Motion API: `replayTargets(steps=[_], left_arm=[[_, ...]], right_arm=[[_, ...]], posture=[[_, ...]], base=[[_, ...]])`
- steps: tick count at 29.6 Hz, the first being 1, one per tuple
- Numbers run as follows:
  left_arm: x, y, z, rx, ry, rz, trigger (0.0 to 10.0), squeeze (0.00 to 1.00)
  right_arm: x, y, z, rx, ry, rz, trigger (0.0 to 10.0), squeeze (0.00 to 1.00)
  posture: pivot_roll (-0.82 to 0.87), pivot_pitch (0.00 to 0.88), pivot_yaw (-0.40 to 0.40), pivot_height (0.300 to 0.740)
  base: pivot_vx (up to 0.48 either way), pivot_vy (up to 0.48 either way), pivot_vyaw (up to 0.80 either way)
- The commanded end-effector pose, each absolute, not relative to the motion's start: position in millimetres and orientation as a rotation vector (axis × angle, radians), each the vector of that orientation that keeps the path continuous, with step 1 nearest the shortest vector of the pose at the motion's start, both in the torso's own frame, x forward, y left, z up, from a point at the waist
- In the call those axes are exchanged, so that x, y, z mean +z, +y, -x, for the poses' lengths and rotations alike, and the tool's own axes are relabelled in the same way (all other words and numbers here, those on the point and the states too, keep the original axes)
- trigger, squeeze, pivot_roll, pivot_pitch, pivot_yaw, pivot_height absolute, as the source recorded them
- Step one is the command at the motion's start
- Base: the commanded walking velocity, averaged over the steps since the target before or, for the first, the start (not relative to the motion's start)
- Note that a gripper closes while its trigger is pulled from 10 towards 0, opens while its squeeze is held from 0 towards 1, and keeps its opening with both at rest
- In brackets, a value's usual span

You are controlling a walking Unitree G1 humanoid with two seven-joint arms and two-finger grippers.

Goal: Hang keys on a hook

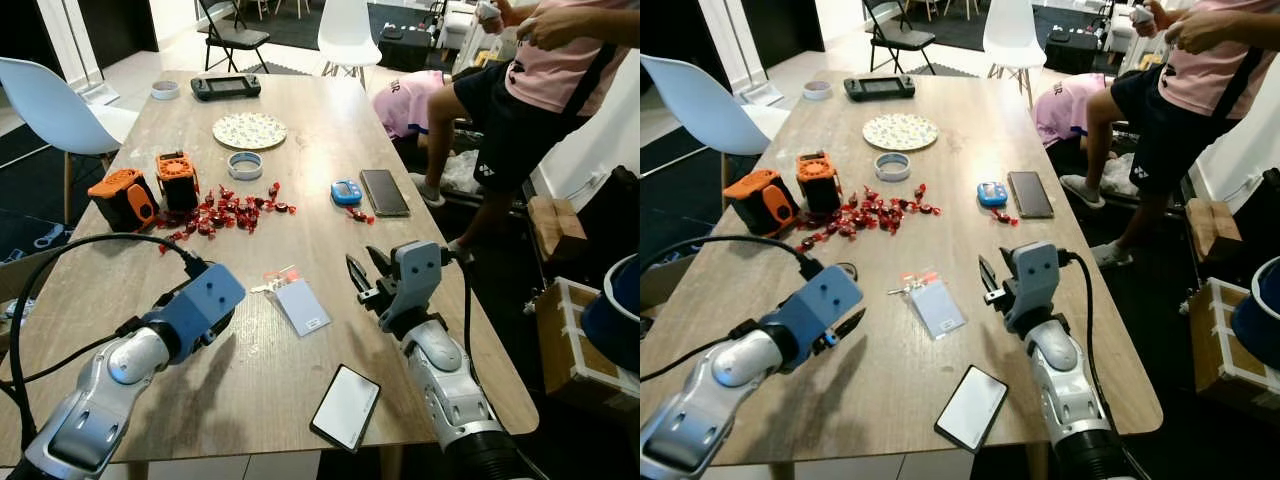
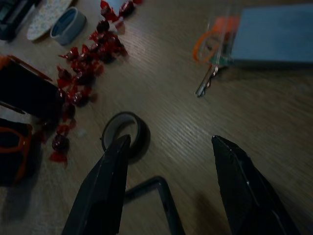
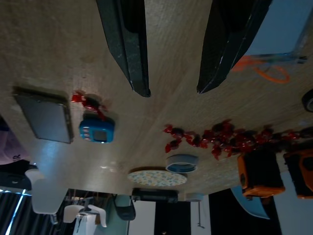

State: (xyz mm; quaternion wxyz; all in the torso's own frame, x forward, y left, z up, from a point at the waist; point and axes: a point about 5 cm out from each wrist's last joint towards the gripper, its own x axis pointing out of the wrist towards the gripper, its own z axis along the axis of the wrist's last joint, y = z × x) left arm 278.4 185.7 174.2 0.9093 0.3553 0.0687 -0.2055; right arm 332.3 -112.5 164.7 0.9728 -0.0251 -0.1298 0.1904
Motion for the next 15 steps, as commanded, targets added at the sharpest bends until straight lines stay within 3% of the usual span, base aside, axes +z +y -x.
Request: replayTargets(steps=[1,4,5,8,9,10,11,15], left_arm=[[166.1,182.5,-270.5,-0.497,0.185,-0.688,10.0,0.02],[163.7,178.3,-266.5,-0.536,0.197,-0.627,10.0,0.00],[154.3,169.9,-260.5,-0.571,0.230,-0.503,10.0,0.00],[142.6,161.9,-256.8,-0.585,0.268,-0.393,10.0,0.00],[132.1,154.6,-256.7,-0.571,0.298,-0.284,10.0,0.00],[132.1,154.6,-256.7,-0.571,0.298,-0.284,10.0,0.00],[120.4,145.6,-263.2,-0.515,0.345,-0.106,10.0,0.00],[118.0,142.1,-274.2,-0.442,0.371,0.033,10.0,0.00]], right_arm=[[157.6,-114.1,-328.2,0.399,-0.227,0.047,10.0,0.00],[155.2,-113.7,-326.6,0.415,-0.213,0.048,10.0,0.00],[150.5,-119.6,-325.9,0.402,-0.195,0.054,10.0,0.00],[147.5,-126.6,-326.3,0.379,-0.184,0.072,10.0,0.00],[145.8,-132.8,-327.3,0.358,-0.183,0.112,10.0,0.00],[145.8,-132.8,-327.3,0.358,-0.183,0.112,10.0,0.00],[145.3,-140.0,-329.8,0.331,-0.189,0.181,10.0,0.00],[147.3,-141.8,-332.0,0.331,-0.212,0.273,10.0,0.00]], posture=[[0.10,0.152,-0.036,0.740],[0.10,0.152,-0.036,0.740],[0.11,0.155,-0.036,0.740],[0.11,0.157,-0.036,0.740],[0.11,0.157,-0.036,0.740],[0.11,0.157,-0.036,0.740],[0.10,0.161,-0.037,0.740],[0.10,0.161,-0.037,0.740]], base=[[0.000,0.000,0.00],[0.000,0.000,0.00],[0.000,0.000,0.00],[0.000,0.000,0.00],[0.000,0.000,0.00],[0.000,0.000,0.00],[0.000,0.000,0.00],[0.000,0.000,0.00]])
